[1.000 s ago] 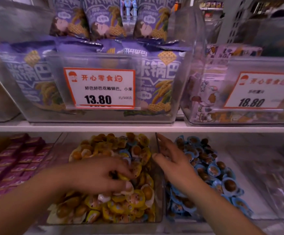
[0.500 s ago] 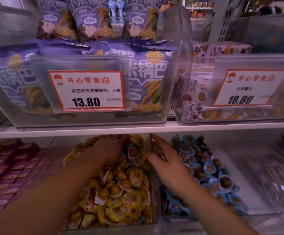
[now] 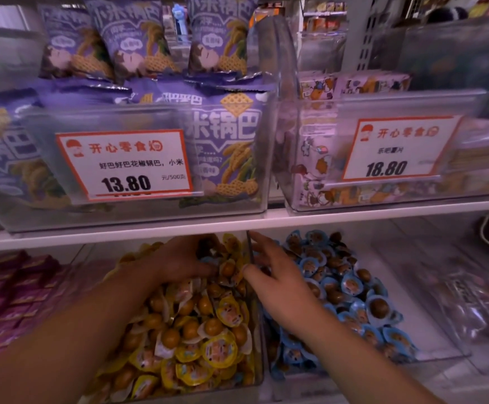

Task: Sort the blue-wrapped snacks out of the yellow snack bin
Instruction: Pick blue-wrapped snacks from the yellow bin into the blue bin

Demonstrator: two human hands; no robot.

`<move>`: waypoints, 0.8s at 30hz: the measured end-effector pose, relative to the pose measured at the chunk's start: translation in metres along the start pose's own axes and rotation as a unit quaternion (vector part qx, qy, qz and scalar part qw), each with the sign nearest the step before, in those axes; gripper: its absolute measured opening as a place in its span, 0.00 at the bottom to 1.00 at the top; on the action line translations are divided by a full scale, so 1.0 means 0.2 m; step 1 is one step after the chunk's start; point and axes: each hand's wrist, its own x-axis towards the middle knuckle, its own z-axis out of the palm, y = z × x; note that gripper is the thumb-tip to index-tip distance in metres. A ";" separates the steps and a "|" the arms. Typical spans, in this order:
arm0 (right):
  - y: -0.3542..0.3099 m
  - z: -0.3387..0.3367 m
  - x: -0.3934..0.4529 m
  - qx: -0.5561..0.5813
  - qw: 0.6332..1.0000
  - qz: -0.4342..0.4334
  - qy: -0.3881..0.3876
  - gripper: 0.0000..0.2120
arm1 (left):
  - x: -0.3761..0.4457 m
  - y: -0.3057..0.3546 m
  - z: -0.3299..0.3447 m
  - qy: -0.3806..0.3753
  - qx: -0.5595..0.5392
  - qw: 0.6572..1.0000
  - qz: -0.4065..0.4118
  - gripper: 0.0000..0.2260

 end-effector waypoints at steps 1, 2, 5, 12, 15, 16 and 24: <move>0.00 0.00 0.00 0.000 1.000 -0.002 0.001 0.37 | -0.03 0.02 -0.02 0.012 -0.022 1.000 -0.006 0.31; 0.00 -0.01 0.00 -0.002 1.000 -0.004 0.002 0.37 | -0.07 0.05 -0.04 0.023 -0.031 0.999 -0.013 0.32; -0.01 -0.02 0.00 -0.014 1.000 -0.009 0.001 0.36 | -0.25 0.14 -0.10 0.039 -0.122 0.992 0.020 0.28; -0.16 -0.01 -0.13 -0.180 0.958 -0.174 0.141 0.17 | -0.73 0.23 -0.04 0.147 -0.313 0.936 0.060 0.17; -0.27 0.11 -0.25 -0.114 0.965 -0.218 0.094 0.15 | -0.86 0.17 0.07 0.185 -0.523 0.832 -0.022 0.15; -0.30 0.17 -0.29 -0.081 0.978 -0.190 0.040 0.15 | -0.88 0.16 0.09 0.177 -0.617 0.765 -0.057 0.16; -0.31 0.49 -0.27 0.063 0.988 -0.044 -0.134 0.23 | -0.88 0.08 0.11 0.186 -0.637 0.743 -0.086 0.19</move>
